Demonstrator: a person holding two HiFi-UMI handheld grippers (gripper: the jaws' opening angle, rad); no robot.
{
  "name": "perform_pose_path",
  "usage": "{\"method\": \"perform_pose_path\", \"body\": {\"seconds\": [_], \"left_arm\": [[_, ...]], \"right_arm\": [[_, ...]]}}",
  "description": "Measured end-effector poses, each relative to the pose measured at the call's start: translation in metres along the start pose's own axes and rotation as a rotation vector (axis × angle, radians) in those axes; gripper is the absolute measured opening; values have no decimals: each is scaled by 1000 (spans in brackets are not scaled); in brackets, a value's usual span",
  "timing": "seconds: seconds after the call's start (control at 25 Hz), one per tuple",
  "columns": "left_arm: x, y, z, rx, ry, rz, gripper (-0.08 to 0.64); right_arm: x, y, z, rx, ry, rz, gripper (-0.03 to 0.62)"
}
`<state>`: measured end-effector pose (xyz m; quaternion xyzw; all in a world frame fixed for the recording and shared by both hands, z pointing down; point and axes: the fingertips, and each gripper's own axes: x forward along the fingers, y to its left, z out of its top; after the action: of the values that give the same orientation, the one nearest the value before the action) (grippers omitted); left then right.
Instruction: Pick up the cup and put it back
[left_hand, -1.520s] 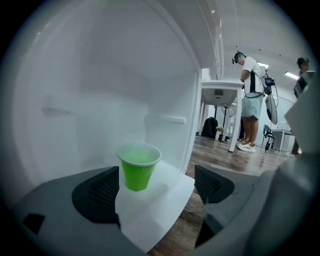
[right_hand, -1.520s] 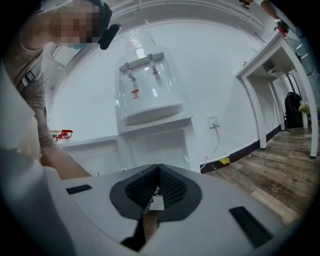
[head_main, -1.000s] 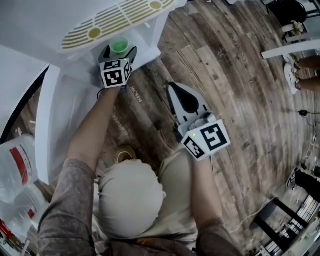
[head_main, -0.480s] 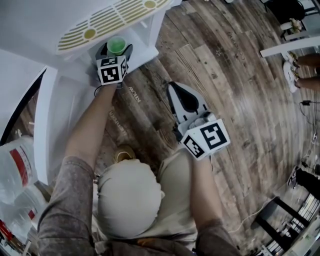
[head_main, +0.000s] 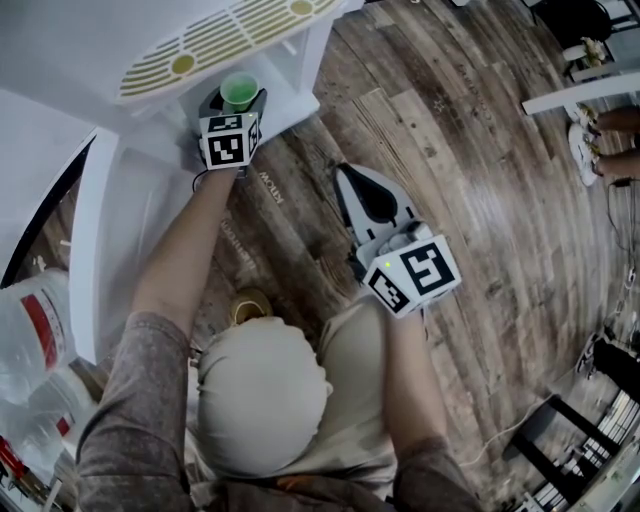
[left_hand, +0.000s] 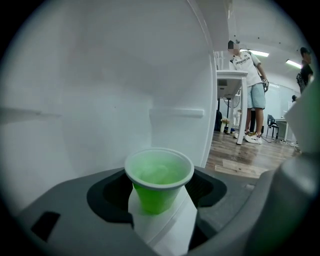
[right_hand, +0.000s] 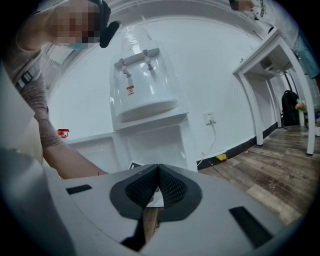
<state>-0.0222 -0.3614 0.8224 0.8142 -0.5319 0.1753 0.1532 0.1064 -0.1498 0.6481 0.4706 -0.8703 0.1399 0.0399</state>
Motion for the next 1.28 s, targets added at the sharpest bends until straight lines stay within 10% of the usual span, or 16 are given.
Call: {"method": "perform_pose_path", "body": {"seconds": [1.28], "left_arm": [[-145,-72,62,63,-130,-244,310]], "right_arm": [[-37,25,10,-72,-17,101,2]]}}
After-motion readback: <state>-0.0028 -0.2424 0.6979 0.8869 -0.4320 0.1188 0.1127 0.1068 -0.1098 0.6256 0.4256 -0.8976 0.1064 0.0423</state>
